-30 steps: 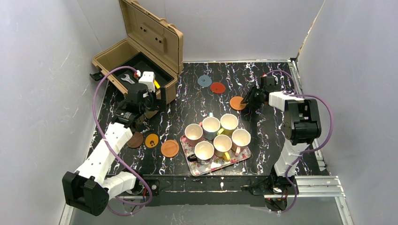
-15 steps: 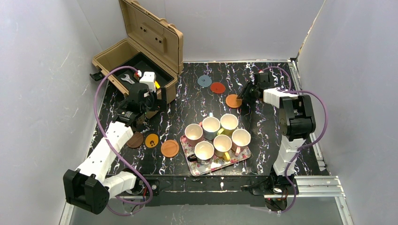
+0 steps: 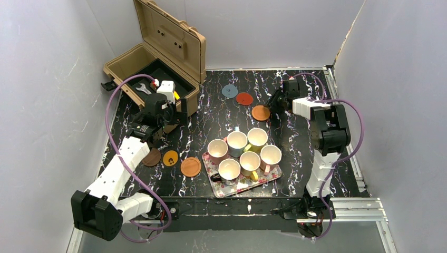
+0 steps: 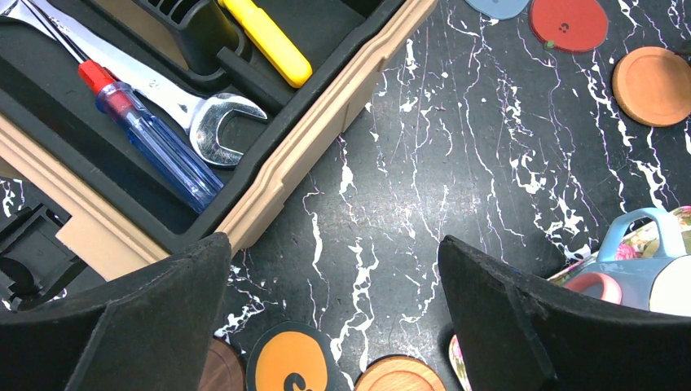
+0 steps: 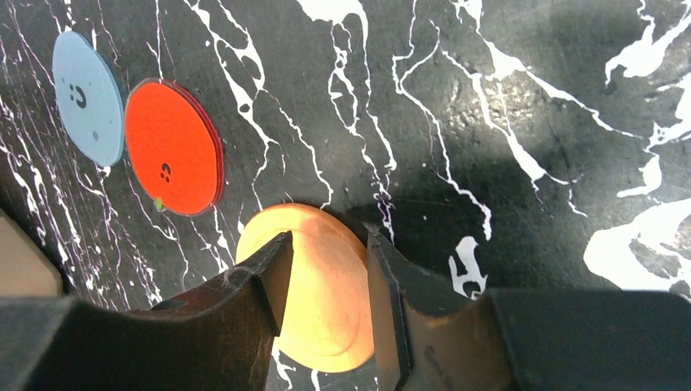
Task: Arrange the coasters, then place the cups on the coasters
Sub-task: Move the coaster to the center of the board.
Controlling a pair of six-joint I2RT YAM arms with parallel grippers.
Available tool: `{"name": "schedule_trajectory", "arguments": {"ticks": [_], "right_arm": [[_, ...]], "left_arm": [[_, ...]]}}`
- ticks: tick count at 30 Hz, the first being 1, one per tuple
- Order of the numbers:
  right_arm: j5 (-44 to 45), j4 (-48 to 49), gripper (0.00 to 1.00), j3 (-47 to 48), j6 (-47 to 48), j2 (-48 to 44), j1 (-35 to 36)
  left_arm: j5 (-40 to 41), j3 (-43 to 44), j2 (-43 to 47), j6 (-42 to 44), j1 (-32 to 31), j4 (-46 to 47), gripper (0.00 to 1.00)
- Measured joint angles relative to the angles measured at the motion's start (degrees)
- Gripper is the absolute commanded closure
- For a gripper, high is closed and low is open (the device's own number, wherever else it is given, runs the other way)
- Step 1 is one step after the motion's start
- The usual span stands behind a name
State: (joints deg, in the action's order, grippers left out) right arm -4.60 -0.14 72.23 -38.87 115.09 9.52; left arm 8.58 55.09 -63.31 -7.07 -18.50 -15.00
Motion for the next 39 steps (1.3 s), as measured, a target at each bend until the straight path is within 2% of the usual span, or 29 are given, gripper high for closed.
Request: {"name": "schedule_trajectory", "arguments": {"ticks": [21, 24, 32, 39], "right_arm": [[0.4, 2.1, 0.53, 4.4, -1.5, 3.9, 1.0], [0.6, 2.0, 0.49, 4.5, -1.2, 3.9, 1.0], [4.2, -2.8, 0.26, 3.5, 6.5, 0.5, 1.5], [4.3, -9.2, 0.2, -2.2, 16.7, -8.2, 1.5]], "left_arm": [[0.1, 0.0, 0.0, 0.0, 0.0, 0.0, 0.03], [0.3, 0.0, -0.1, 0.1, 0.0, 0.0, 0.04], [0.6, 0.0, -0.9, 0.1, 0.0, 0.0, 0.04], [1.1, -0.1, -1.0, 0.5, 0.0, 0.5, 0.04]]}}
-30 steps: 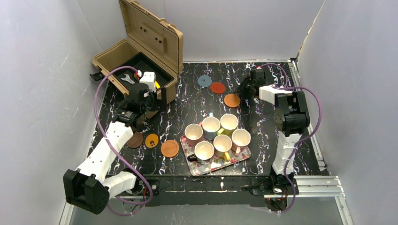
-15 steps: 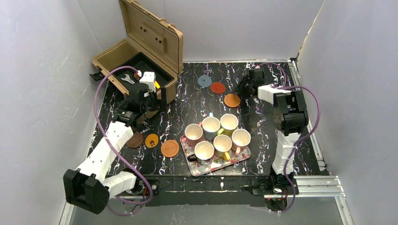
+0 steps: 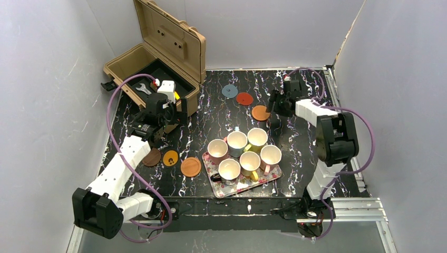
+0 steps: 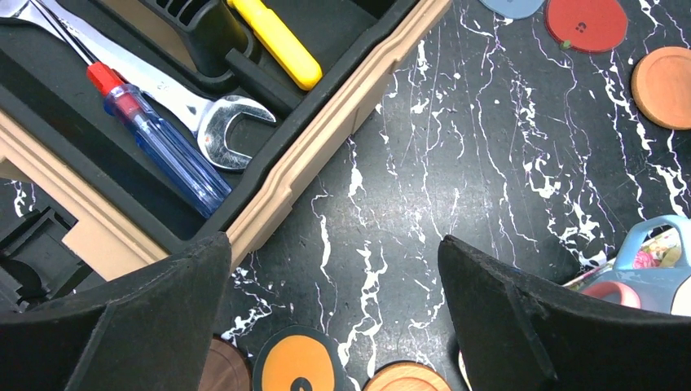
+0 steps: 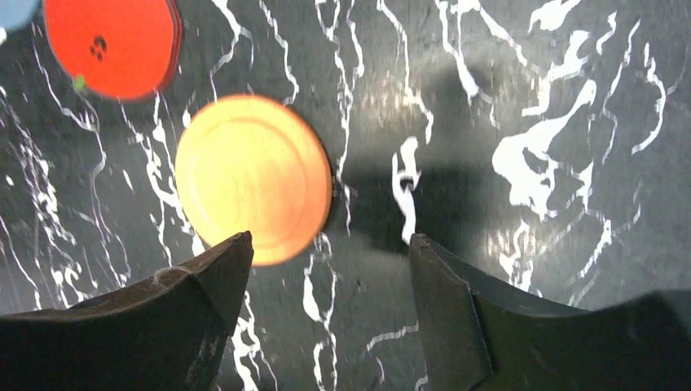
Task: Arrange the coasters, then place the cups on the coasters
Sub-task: Move the coaster to the center of the board.
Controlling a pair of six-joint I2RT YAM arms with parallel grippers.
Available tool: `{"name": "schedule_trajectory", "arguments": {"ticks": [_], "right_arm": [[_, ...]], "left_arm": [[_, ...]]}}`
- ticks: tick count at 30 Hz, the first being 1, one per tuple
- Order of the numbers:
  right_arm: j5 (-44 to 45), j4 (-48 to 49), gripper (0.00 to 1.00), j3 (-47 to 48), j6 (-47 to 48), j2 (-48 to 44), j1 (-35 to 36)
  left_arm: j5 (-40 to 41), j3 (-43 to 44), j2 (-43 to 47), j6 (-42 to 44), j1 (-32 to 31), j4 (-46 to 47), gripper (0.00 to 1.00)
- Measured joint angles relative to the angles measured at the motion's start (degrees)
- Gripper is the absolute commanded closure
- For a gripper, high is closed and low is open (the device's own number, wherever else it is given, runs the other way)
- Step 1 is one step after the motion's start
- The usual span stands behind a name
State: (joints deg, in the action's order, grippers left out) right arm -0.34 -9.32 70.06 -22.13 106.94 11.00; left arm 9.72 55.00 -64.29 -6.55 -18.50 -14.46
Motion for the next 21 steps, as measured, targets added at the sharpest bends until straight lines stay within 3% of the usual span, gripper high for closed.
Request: {"name": "schedule_trajectory", "arguments": {"ticks": [9, 21], "right_arm": [[0.6, -4.3, 0.18, -6.0, 7.4, -6.2, 3.5], [2.8, -10.3, 0.32, -2.4, 12.0, -2.6, 3.7]], "left_arm": [[0.2, -0.3, 0.0, 0.2, 0.0, 1.0, 0.04], [0.2, -0.4, 1.5, 0.2, 0.0, 1.1, 0.03]]}}
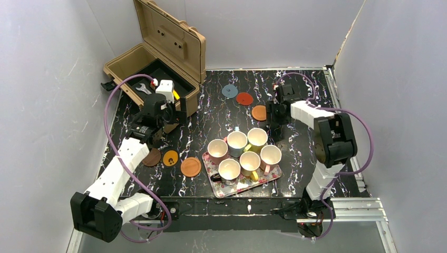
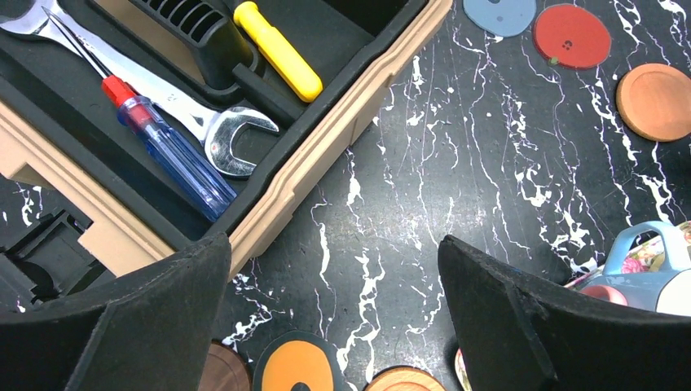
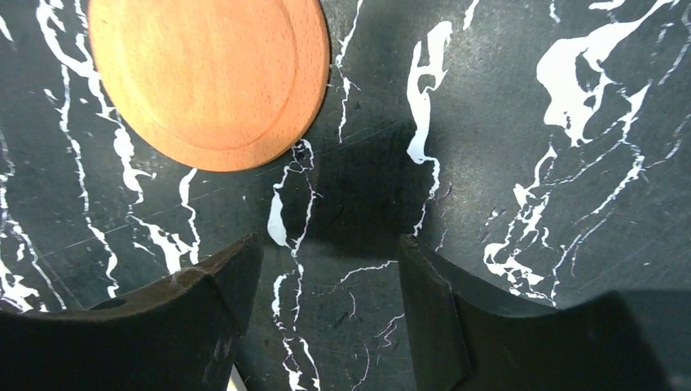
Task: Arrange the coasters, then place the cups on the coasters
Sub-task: Move the coaster to the center of the board.
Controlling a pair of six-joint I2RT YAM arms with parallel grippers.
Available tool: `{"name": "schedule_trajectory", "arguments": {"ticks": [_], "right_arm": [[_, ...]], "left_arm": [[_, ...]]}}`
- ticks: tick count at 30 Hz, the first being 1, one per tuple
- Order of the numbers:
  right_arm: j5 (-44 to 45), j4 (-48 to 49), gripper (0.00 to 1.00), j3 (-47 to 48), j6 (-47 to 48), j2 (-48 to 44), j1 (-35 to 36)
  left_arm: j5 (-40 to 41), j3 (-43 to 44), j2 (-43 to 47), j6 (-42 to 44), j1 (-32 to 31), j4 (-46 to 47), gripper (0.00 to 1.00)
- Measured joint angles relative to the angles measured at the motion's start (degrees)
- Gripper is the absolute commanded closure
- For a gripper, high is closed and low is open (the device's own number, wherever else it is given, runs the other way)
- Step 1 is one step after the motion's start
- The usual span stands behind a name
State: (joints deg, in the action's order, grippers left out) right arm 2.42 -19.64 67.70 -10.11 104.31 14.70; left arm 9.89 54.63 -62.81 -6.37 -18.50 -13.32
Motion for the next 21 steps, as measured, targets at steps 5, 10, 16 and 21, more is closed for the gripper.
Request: {"name": "schedule_trajectory", "arguments": {"ticks": [5, 10, 16, 21], "right_arm": [[-0.4, -0.4, 0.37, 1.0, 0.7, 2.2, 0.1], [-0.7, -0.5, 0.4, 3.6, 0.9, 4.4, 0.2], [0.6, -1.0, 0.4, 6.9, 1.4, 6.8, 0.5], [1.6, -2.1, 0.42, 9.5, 2.7, 8.7, 0.9]], "left_arm": [[-0.1, 0.0, 0.7, 0.0, 0.0, 0.0, 0.03], [-0.3, -0.1, 0.7, -0.1, 0.0, 0.0, 0.03], [-0.5, -0.1, 0.7, -0.1, 0.0, 0.0, 0.03], [-0.5, -0.1, 0.7, -0.1, 0.0, 0.0, 0.03]]}}
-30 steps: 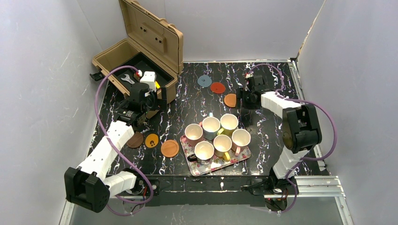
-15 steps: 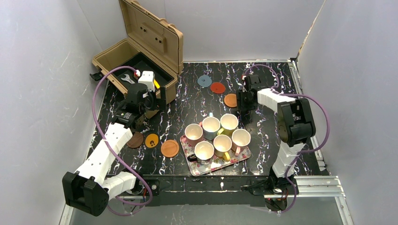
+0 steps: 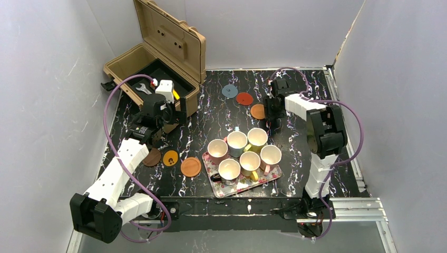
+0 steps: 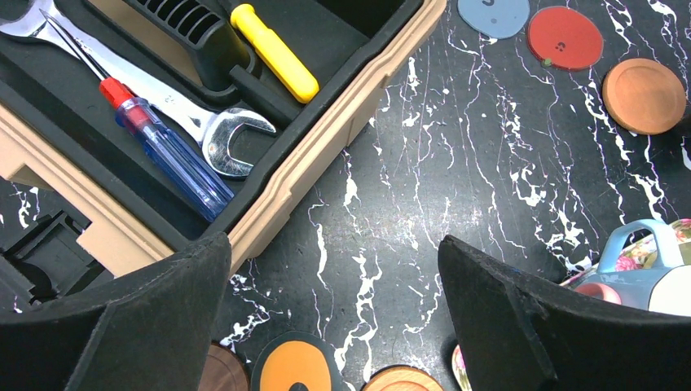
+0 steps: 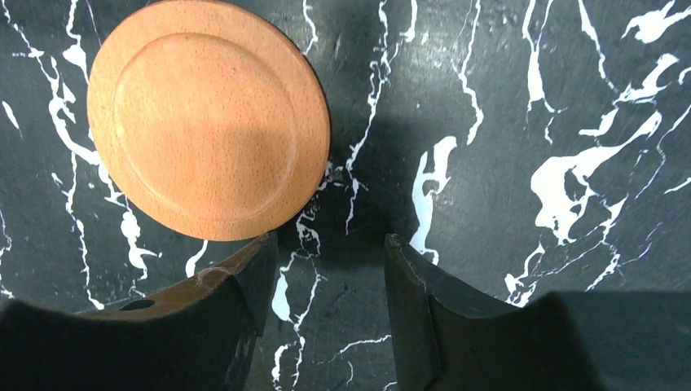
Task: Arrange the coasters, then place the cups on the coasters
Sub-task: Move the coaster to the center of the board.
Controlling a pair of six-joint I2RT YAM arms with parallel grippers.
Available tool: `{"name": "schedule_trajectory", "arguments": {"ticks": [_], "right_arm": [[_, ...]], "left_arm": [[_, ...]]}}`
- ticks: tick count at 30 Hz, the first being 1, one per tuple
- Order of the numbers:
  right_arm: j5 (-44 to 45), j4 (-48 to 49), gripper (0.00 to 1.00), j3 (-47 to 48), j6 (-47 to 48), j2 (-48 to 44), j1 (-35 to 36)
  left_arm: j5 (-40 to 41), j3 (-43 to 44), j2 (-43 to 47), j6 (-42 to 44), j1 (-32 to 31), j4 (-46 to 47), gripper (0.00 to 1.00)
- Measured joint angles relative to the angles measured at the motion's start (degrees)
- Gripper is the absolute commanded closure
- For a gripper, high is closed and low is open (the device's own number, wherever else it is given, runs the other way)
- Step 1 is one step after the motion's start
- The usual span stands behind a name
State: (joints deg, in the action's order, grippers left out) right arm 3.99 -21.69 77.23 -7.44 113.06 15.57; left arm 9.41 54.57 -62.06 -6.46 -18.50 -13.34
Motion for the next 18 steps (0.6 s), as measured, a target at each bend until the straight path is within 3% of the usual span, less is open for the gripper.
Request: {"name": "schedule_trajectory", "arguments": {"ticks": [18], "right_arm": [[2.9, -1.4, 0.48, 5.5, 1.7, 4.0, 1.1]], "left_arm": [[0.0, 0.0, 0.0, 0.0, 0.0, -0.1, 0.03]]}}
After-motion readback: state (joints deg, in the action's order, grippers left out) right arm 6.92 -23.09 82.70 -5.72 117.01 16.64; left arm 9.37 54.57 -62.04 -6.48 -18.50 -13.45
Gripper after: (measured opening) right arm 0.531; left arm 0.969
